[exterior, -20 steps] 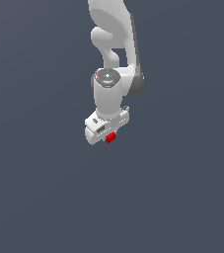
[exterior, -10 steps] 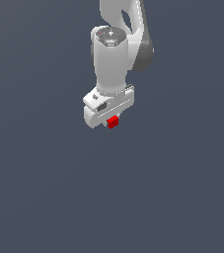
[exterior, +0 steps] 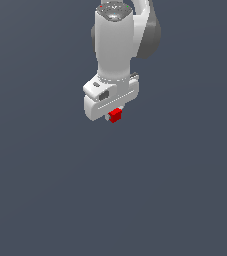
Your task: Pick up the red cube and move it to a goal position.
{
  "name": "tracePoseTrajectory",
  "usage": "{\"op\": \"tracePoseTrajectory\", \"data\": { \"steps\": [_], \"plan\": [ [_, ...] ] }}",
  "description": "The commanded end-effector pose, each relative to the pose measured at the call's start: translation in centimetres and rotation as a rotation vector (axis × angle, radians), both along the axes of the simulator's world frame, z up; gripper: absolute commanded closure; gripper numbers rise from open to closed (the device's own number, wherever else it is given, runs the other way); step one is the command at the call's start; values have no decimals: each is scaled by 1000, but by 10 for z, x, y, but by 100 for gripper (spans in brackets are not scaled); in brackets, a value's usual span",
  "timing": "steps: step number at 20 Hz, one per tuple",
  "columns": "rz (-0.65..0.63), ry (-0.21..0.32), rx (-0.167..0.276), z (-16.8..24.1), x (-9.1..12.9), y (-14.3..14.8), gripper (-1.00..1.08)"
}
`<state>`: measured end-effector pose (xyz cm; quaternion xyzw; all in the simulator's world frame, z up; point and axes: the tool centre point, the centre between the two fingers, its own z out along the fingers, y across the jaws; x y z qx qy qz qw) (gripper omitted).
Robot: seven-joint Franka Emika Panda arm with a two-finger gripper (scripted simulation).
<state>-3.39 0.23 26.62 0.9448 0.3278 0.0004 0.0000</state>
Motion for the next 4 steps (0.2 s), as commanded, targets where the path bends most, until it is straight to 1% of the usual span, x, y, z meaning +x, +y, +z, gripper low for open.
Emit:
{"op": "tracePoseTrajectory", "data": {
  "steps": [1, 4],
  "plan": [
    [-1, 1, 0, 2, 0, 0, 108],
    [-1, 1, 0, 0, 1, 0, 108]
  ]
}}
